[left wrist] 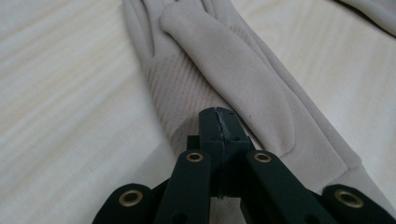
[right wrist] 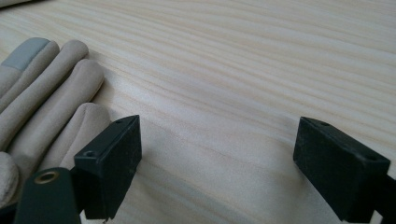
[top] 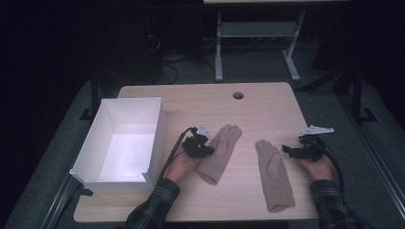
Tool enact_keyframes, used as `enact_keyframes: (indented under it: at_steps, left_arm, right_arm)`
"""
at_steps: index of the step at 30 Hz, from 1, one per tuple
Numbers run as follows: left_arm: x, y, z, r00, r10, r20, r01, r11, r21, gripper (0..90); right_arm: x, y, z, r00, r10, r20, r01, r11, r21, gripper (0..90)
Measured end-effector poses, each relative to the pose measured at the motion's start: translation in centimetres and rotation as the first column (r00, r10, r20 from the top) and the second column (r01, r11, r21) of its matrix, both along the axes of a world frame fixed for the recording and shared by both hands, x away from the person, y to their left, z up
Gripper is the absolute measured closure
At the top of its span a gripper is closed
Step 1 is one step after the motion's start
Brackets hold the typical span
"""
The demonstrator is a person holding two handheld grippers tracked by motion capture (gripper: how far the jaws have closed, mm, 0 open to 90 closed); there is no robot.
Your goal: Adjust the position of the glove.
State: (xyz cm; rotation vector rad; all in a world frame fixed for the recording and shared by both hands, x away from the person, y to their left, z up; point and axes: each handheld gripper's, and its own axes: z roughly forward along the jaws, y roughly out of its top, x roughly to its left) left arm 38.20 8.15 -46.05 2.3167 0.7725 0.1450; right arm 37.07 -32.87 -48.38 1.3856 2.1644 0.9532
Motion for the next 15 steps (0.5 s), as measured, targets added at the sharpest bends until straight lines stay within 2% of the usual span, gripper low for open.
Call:
enact_keyframes:
  at_steps: [5, 7, 11, 12, 14, 15]
  left_arm:
    - [-1.5, 0.4, 0.1, 0.9996, -0.026, -0.010, 0.026, 0.9996, 0.012, 89.6]
    - [-2.0, 0.6, 0.1, 0.9996, -0.024, -0.017, 0.024, 0.9997, 0.003, 89.6]
    - [-3.6, 1.3, 0.3, 0.9987, -0.045, -0.025, 0.046, 0.9988, 0.017, 89.6]
    - [-4.4, 1.6, 0.3, 0.9981, -0.054, -0.030, 0.054, 0.9983, 0.022, 89.6]
    - [-4.9, 1.7, 0.3, 0.9980, -0.052, -0.037, 0.053, 0.9985, 0.014, 89.6]
    - [-5.6, 2.0, 0.3, 0.9971, -0.066, -0.037, 0.066, 0.9977, 0.013, 89.5]
  right_arm:
    - [0.0, 0.0, 0.0, 1.0000, 0.002, -0.001, -0.002, 1.000, 0.000, 14.8]
    - [0.0, 0.0, 0.0, 1.0000, 0.003, -0.001, -0.003, 1.000, 0.000, 14.8]
    - [0.0, 0.1, 0.0, 1.0000, 0.004, -0.004, -0.004, 1.000, 0.001, 14.8]
    - [0.0, 0.1, 0.0, 1.0000, 0.005, -0.004, -0.005, 1.000, 0.000, 14.8]
    - [0.0, 0.1, 0.0, 1.0000, 0.005, -0.003, -0.005, 1.000, 0.000, 14.8]
    - [0.0, 0.1, 0.0, 1.0000, 0.005, -0.004, -0.005, 1.000, 0.000, 14.8]
